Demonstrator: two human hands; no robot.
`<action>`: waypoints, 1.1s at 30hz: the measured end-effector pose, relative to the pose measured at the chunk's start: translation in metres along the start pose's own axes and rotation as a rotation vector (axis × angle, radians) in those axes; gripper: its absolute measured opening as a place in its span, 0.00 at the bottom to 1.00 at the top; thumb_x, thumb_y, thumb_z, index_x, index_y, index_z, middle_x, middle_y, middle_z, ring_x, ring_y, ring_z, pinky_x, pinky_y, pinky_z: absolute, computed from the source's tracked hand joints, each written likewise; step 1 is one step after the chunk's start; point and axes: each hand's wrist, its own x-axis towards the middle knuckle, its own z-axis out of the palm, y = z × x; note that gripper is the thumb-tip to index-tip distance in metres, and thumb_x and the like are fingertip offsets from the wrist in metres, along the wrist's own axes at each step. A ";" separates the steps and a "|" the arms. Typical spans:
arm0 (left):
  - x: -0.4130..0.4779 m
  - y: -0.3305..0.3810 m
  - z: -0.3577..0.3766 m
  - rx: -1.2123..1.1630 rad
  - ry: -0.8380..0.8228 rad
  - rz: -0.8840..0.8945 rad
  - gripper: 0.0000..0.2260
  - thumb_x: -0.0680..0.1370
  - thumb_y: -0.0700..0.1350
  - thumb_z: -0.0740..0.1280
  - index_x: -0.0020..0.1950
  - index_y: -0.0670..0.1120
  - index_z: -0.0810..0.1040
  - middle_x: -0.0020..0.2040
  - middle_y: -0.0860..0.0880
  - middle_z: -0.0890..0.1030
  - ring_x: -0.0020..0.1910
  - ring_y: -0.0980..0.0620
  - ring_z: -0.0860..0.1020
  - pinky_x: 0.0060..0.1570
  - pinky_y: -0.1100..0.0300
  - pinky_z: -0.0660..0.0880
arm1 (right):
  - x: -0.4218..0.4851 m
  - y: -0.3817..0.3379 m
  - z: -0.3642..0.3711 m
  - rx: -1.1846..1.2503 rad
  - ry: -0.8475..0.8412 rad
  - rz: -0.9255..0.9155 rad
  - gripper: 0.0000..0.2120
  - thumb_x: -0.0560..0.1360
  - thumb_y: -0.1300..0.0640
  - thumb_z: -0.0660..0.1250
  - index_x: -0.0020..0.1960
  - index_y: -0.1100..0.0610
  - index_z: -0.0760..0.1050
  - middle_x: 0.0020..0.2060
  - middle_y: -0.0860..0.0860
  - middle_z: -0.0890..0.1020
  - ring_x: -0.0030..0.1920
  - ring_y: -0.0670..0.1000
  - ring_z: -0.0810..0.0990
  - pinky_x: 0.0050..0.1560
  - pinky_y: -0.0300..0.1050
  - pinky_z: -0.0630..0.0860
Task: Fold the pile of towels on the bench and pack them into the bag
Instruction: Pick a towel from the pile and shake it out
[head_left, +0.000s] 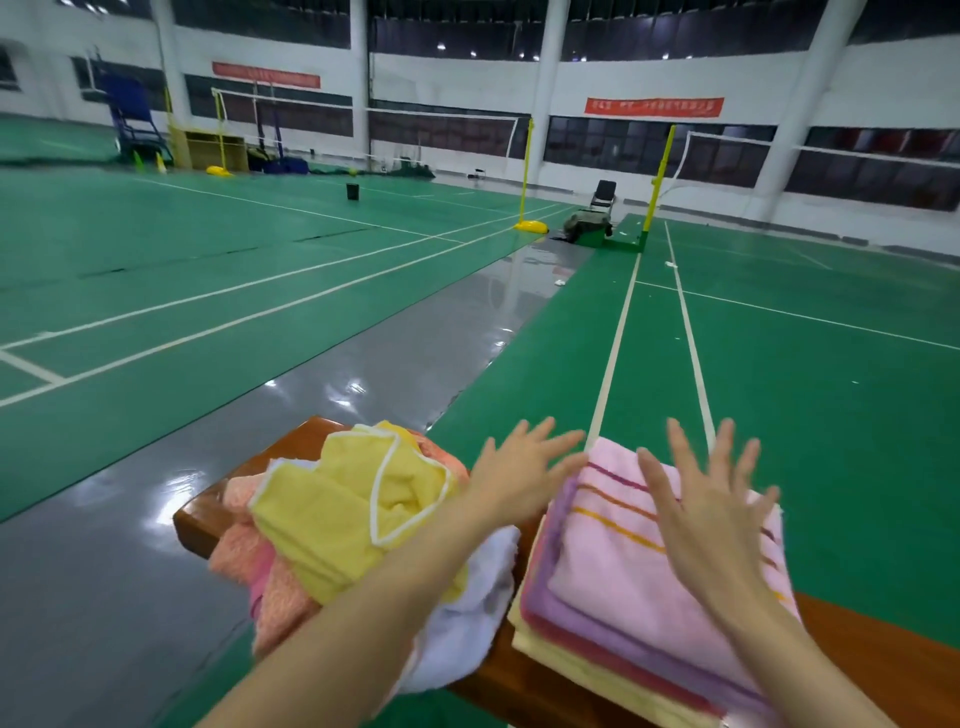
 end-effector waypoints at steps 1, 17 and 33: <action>-0.004 -0.019 -0.012 -0.001 0.061 -0.049 0.21 0.81 0.59 0.51 0.74 0.60 0.59 0.77 0.51 0.54 0.76 0.47 0.50 0.72 0.41 0.49 | -0.004 -0.025 0.004 0.104 -0.035 -0.079 0.39 0.70 0.26 0.34 0.75 0.43 0.49 0.76 0.52 0.41 0.75 0.54 0.36 0.72 0.58 0.39; -0.068 -0.209 -0.032 -0.266 -0.017 -0.696 0.62 0.42 0.83 0.55 0.75 0.64 0.51 0.76 0.40 0.55 0.74 0.41 0.57 0.72 0.46 0.55 | -0.023 -0.132 0.136 0.629 -0.547 0.353 0.38 0.76 0.36 0.53 0.77 0.49 0.40 0.76 0.59 0.50 0.76 0.60 0.46 0.73 0.55 0.44; -0.088 -0.199 -0.035 -1.047 0.135 -0.564 0.46 0.46 0.69 0.77 0.61 0.55 0.74 0.58 0.50 0.80 0.53 0.49 0.80 0.53 0.52 0.77 | -0.042 -0.162 0.151 1.177 -0.400 0.270 0.32 0.59 0.42 0.77 0.59 0.42 0.66 0.54 0.43 0.77 0.57 0.49 0.76 0.62 0.52 0.73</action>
